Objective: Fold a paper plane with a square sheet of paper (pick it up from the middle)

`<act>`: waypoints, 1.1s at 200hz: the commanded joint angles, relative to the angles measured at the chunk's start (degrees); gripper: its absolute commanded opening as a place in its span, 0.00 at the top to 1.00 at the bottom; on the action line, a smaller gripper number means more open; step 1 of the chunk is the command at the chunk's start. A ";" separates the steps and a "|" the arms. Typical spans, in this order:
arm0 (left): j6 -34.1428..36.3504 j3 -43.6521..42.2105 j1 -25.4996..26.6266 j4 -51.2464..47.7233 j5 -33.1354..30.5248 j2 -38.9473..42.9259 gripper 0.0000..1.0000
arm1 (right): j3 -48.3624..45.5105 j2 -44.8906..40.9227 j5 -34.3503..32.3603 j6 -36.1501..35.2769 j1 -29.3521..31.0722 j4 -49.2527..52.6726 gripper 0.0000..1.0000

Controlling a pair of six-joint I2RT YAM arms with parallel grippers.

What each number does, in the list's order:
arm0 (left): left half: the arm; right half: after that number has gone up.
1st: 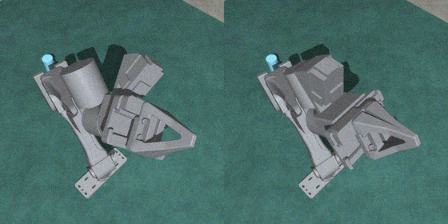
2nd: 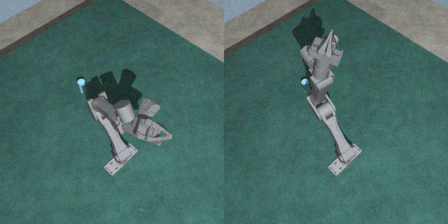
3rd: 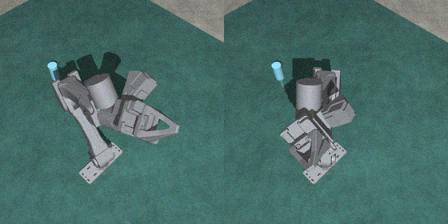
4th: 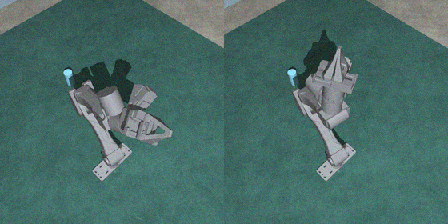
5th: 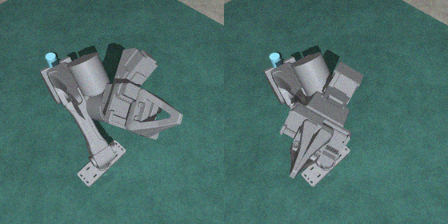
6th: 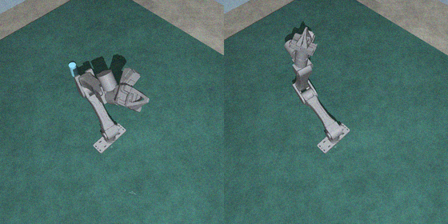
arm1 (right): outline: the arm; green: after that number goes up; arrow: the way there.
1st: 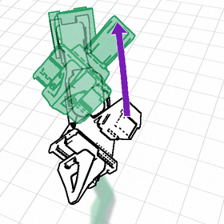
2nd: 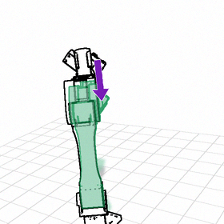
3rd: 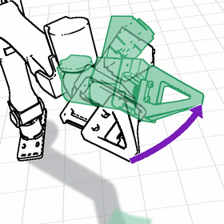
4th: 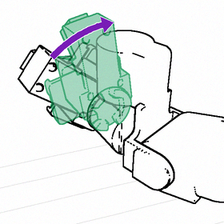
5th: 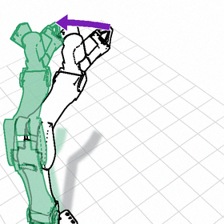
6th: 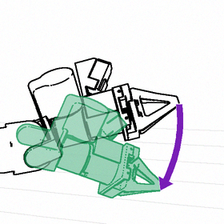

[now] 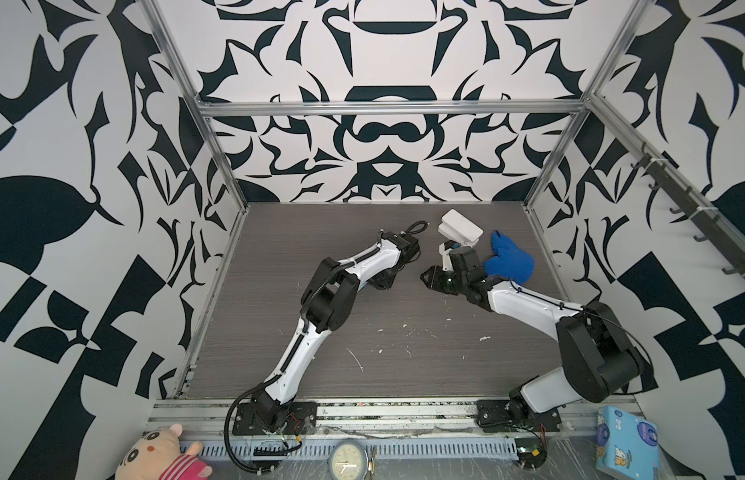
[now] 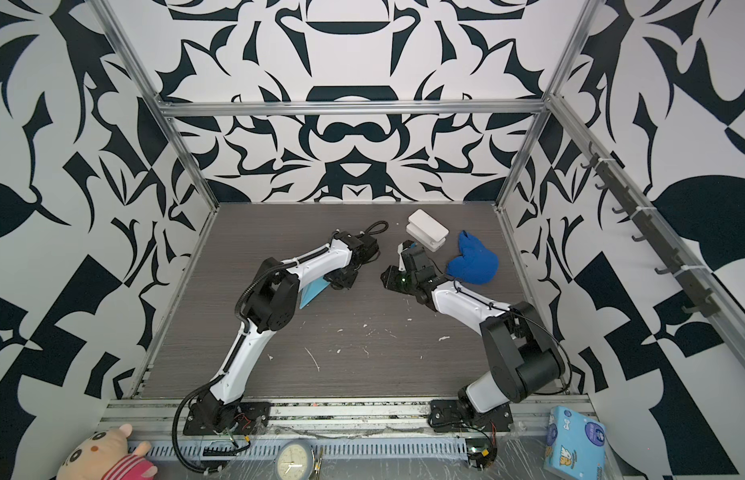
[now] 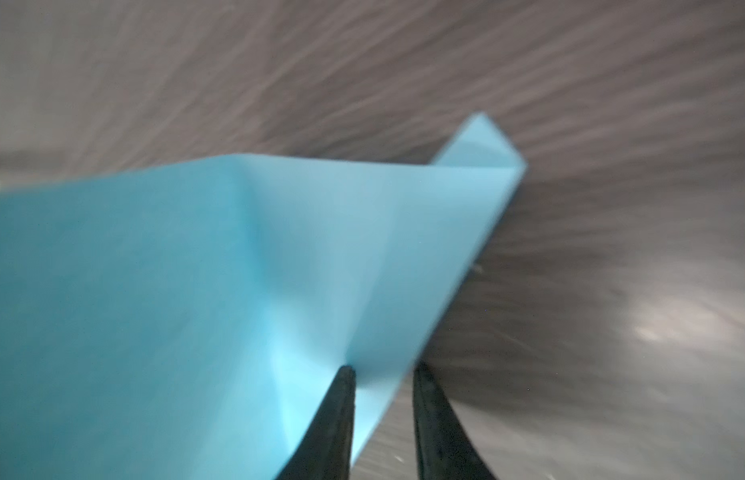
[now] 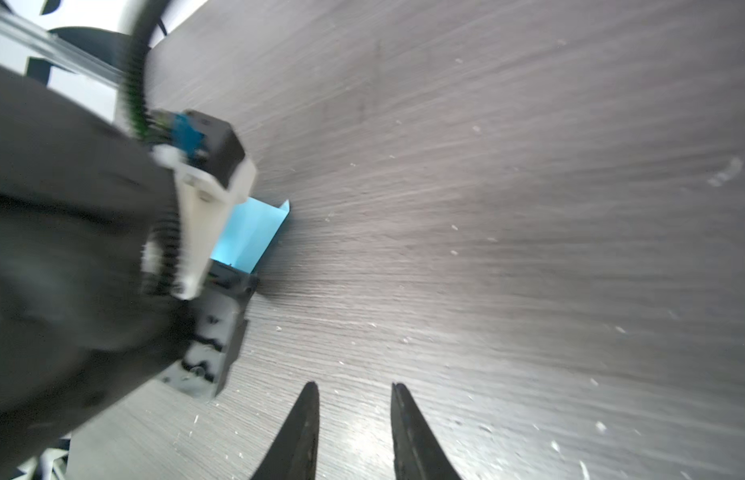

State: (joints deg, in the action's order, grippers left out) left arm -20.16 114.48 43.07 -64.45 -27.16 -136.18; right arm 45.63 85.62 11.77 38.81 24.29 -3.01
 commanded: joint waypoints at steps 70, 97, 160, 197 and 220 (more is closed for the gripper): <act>-4.57 -19.08 -5.04 23.12 41.06 29.42 0.29 | -1.31 -1.80 7.99 -2.63 0.99 -7.55 0.54; -10.10 -33.00 -14.37 37.10 46.16 41.13 0.18 | 1.69 2.46 10.75 -5.50 6.14 -8.75 0.45; 3.93 -57.28 -20.66 47.80 43.48 54.29 0.11 | 4.00 9.63 9.16 -0.02 11.27 -13.81 0.40; 9.61 -62.70 -20.18 50.26 41.81 51.61 0.13 | 4.12 8.65 6.37 -0.21 11.12 -12.15 0.40; 12.63 -62.22 -18.34 51.26 44.12 47.23 0.21 | 4.02 8.12 5.87 -0.08 10.61 -11.69 0.41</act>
State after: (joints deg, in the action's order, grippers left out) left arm -13.56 51.92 23.27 -16.64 14.90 -85.43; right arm 48.16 95.92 19.35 38.17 35.42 -13.67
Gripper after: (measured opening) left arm 0.817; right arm 0.599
